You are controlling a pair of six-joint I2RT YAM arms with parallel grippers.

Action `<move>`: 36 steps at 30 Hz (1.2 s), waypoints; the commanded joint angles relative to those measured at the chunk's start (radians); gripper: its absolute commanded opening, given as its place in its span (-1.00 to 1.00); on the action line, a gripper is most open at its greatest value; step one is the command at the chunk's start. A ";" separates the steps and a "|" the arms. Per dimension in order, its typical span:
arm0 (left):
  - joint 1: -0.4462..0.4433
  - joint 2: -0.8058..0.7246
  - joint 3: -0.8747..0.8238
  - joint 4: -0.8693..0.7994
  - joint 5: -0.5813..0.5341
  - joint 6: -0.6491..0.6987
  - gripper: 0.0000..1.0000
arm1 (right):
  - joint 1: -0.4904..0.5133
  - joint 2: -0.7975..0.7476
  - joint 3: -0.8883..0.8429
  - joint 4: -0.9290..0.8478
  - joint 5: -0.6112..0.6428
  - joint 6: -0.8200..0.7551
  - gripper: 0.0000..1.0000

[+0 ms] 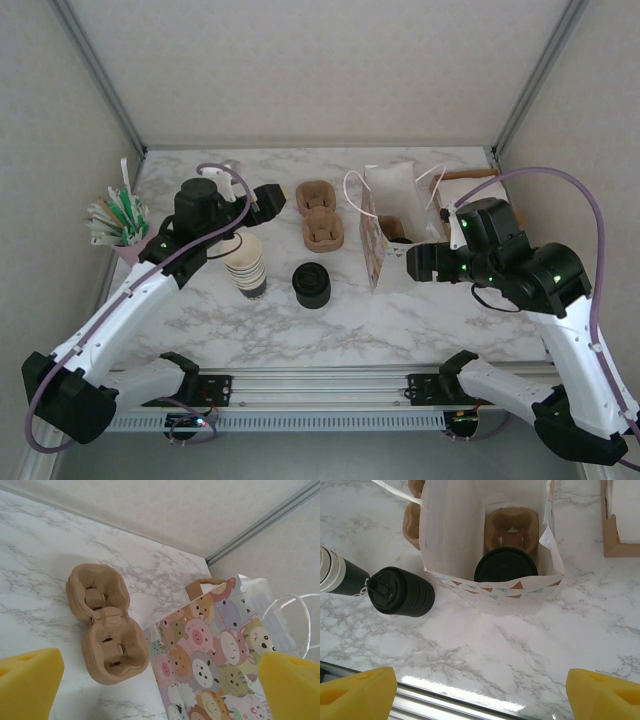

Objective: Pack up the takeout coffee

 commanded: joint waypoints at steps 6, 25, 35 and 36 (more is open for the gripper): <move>0.024 -0.001 0.013 0.007 0.001 0.017 0.99 | 0.009 0.020 0.012 0.022 -0.013 -0.023 0.76; 0.109 0.026 0.039 -0.031 0.001 0.024 0.79 | 0.008 0.037 0.006 0.030 -0.022 -0.024 0.76; 0.203 0.020 0.041 -0.058 -0.014 0.022 0.77 | 0.009 0.058 0.009 0.037 -0.033 -0.028 0.76; 0.217 0.020 0.042 -0.062 -0.020 0.020 0.78 | 0.009 0.059 0.010 0.036 -0.033 -0.030 0.76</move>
